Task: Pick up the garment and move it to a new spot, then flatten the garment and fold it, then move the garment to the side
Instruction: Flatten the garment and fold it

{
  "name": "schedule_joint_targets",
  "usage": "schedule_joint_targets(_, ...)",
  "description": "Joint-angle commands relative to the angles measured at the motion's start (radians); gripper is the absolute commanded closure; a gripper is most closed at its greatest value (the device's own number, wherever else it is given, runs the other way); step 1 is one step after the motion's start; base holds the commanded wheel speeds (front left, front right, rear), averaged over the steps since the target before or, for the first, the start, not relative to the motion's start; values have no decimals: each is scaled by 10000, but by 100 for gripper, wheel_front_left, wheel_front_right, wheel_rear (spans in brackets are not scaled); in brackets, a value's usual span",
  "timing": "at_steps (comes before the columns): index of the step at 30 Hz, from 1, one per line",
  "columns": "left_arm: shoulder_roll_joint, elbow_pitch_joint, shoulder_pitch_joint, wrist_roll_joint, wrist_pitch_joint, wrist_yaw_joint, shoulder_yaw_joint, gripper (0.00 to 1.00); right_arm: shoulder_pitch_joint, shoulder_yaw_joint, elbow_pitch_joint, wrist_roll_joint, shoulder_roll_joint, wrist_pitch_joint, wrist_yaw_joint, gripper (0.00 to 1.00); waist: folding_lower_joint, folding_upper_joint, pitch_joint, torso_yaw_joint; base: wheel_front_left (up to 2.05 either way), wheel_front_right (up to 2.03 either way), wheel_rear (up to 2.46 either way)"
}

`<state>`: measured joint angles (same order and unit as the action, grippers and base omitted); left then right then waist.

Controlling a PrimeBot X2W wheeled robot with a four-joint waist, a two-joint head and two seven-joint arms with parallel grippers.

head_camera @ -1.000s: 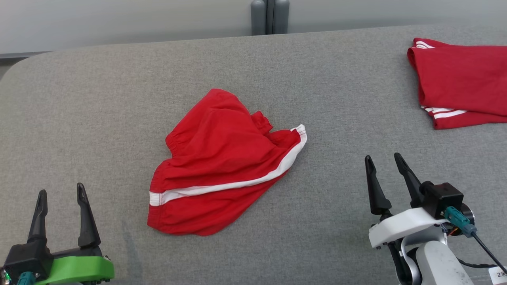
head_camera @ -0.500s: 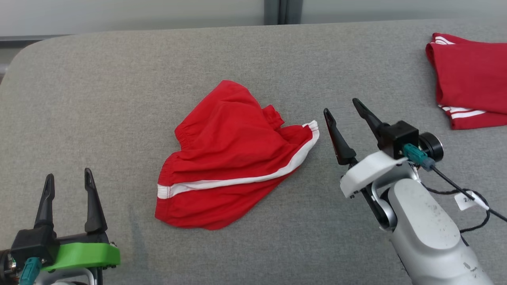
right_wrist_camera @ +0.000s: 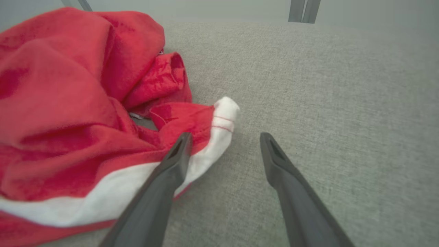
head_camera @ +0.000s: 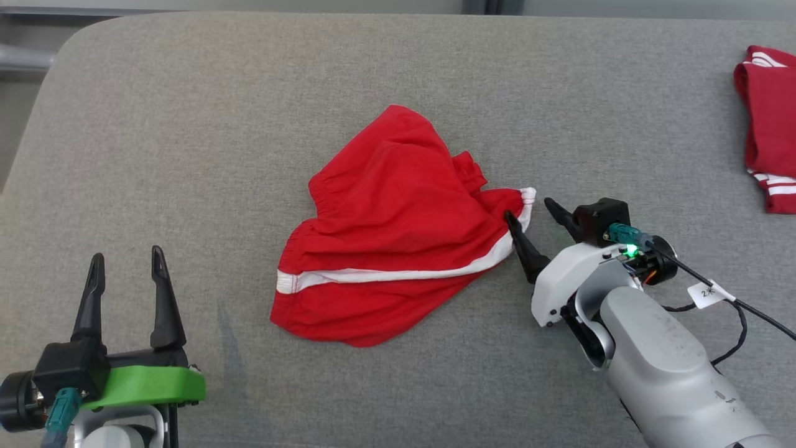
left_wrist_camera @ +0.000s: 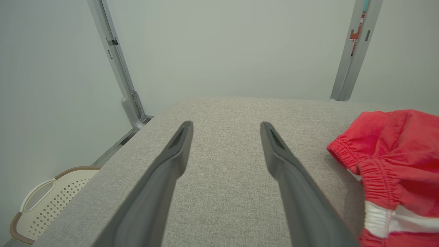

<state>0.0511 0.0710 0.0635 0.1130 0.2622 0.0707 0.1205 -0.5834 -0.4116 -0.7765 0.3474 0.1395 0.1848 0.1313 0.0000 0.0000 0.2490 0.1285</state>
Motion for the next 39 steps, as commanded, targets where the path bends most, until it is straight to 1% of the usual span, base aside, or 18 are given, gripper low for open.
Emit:
schedule_joint_targets(1, -1, -13, 227, 45, 30, -43, -52, 0, -183, -141, -127, 158, 21, 12, -12, 0, 0, 0, 147, 154, 0, 0, 0)
schedule_joint_targets(4, 0, -30, 276, 82, 30, -101, -141, 0, -370, -498, -414, 658, 23, 87, -12, 0, 0, 0, 219, 261, 0, 0, 0)
schedule_joint_targets(5, 0, -41, 288, 91, 30, -125, -166, 0, -421, -564, -486, 822, 12, 110, -12, 50, 0, 0, 230, 279, 0, 0, 0)
schedule_joint_targets(6, 0, -48, 302, 104, 30, -144, -195, 0, -489, -656, -567, 1008, 30, 120, -12, 85, 0, 0, 238, 296, 0, 0, 0)
schedule_joint_targets(7, 0, -47, 310, 113, 30, -168, -217, 0, -547, -734, -618, 1147, 69, 160, -12, 100, 0, 0, 237, 308, 0, 0, 0)
schedule_joint_targets(12, -1, 18, 150, 102, 30, -174, -107, 0, -558, -1027, -650, 1687, 215, 584, -12, 100, 0, 0, 48, 119, 0, 0, 0)
schedule_joint_targets(15, 4, 34, -104, 111, 30, -179, -73, 0, -117, -973, -353, 2065, 267, 739, -12, 100, 0, 0, -174, -169, 0, 0, 0)
schedule_joint_targets(18, 2, 53, -260, 110, 30, -146, -80, 0, 388, -871, 157, 2231, 478, 802, -12, 100, 0, 0, -387, -495, 0, 0, 0)
schedule_joint_targets(23, 5, 44, -441, 168, 30, -193, -124, 0, 1720, -113, 1494, 2426, 716, 803, -12, 100, 0, 0, -666, -1011, 0, 0, 0)
schedule_joint_targets(28, 6, 44, -567, 187, 30, -235, -226, 0, 3122, 804, 2789, 2568, 685, 807, -12, 100, 0, 0, -826, -1368, 0, 0, 0)
schedule_joint_targets(32, 6, 80, -610, 164, 30, -237, -257, 0, 4303, 1577, 3688, 2355, 537, 682, -12, 100, 0, 0, -899, -1562, 0, 0, 0)
schedule_joint_targets(35, 6, 75, -639, 187, 30, -263, -216, 0, 5082, 2126, 4389, 2155, 288, 374, -12, 100, 0, 0, -922, -1706, 0, 0, 0)
schedule_joint_targets(36, 6, 70, -654, 192, 30, -266, -205, 0, 5199, 2219, 4507, 2096, 261, 338, -12, 84, 0, 0, -921, -1736, 0, 0, 0)
schedule_joint_targets(37, 4, 69, -695, 187, 30, -260, -204, 0, 5379, 2327, 4746, 1941, 205, 295, -12, 0, 0, 0, -925, -1795, 0, 0, 0)
schedule_joint_targets(39, 4, 86, -700, 155, 30, -225, -208, 0, 5551, 2563, 4992, 1440, 199, 304, -12, 0, 0, 0, -910, -1837, 0, 0, 0)
